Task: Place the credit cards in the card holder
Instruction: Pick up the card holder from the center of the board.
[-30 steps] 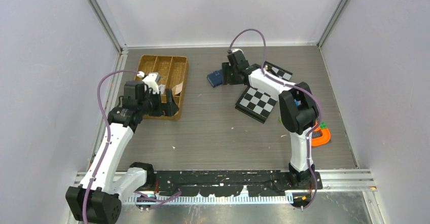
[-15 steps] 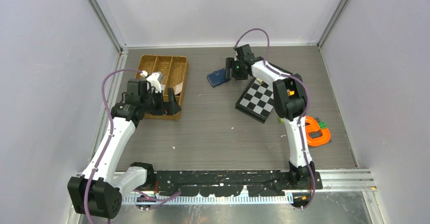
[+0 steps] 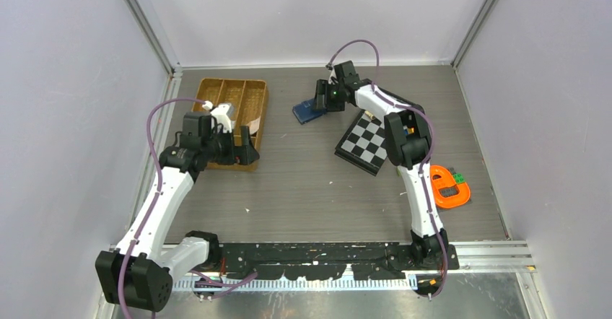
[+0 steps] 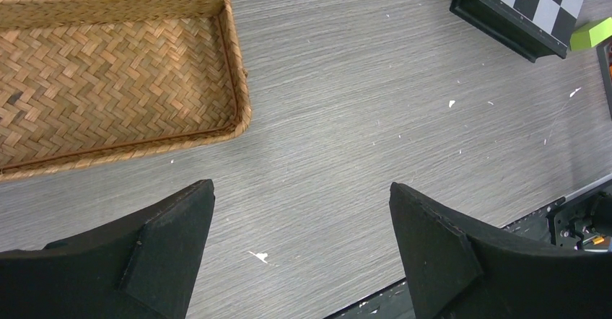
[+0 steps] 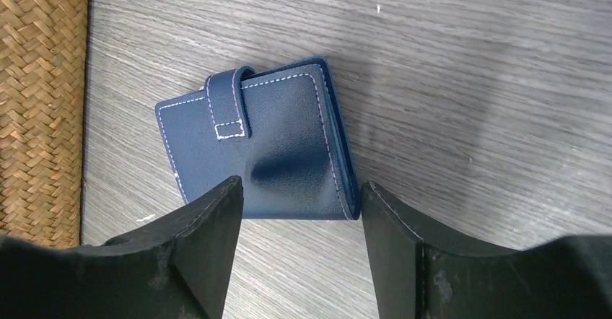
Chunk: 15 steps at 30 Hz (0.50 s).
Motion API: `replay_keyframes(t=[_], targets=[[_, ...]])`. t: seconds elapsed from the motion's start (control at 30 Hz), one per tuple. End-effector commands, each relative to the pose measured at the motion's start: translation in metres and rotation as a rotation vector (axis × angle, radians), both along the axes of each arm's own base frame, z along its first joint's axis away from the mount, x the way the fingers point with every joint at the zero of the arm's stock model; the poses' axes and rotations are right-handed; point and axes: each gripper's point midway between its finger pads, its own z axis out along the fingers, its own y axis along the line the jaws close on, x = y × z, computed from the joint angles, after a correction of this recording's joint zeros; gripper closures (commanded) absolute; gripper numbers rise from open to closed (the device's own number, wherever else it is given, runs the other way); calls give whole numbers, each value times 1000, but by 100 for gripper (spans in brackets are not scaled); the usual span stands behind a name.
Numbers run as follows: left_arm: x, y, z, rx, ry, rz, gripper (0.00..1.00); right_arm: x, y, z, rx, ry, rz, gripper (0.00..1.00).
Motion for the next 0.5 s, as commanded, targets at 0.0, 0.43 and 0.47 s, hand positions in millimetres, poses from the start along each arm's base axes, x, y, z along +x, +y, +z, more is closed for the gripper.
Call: replay_keyframes(t=[0.0, 0.43, 0.47], targets=[[6, -7, 17, -20, -51, -30, 7, 5, 12, 0, 42, 1, 33, 36], [5, -10, 15, -21, -40, -46, 7, -7, 20, -10, 28, 27, 34, 94], [4, -11, 15, -21, -40, -52, 7, -11, 21, -9, 31, 30, 34, 98]])
